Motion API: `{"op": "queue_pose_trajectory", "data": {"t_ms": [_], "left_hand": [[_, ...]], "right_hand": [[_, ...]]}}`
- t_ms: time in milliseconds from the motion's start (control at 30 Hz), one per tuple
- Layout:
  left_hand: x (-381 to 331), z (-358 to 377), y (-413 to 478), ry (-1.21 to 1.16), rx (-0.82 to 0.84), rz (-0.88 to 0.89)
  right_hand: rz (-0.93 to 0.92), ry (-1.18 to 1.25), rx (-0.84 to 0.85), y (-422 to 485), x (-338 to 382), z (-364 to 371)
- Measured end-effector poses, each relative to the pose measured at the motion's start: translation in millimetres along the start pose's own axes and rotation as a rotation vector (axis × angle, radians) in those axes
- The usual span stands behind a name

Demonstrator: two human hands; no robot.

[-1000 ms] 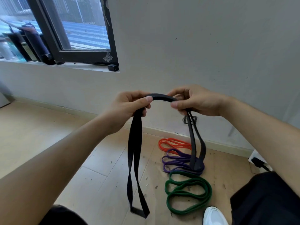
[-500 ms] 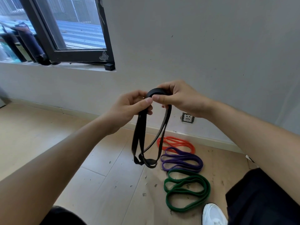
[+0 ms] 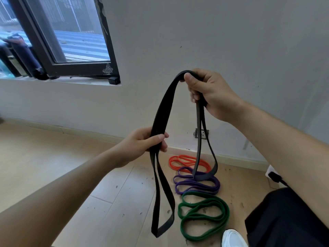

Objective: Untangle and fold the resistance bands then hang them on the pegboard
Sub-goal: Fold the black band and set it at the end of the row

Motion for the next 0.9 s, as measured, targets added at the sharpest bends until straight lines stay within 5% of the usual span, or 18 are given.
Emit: {"op": "queue_pose_trajectory", "data": {"t_ms": [533, 900], "left_hand": [[-10, -23, 8, -0.154, -0.235, 0.058], [-43, -43, -12, 0.039, -0.491, 0.305]], "right_hand": [[0.174, -0.01, -0.113, 1, -46, -42], [0.24, -0.034, -0.106, 3, -70, -41]]}}
Point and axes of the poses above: each hand's wrist, its own y-axis towards the middle knuckle, its own z-axis out of the palm, x = y × z, the point moved 10 cm from there along y, towards the middle knuckle, and after that the axes turned 10 degrees about -y, right-handed, at the moved point
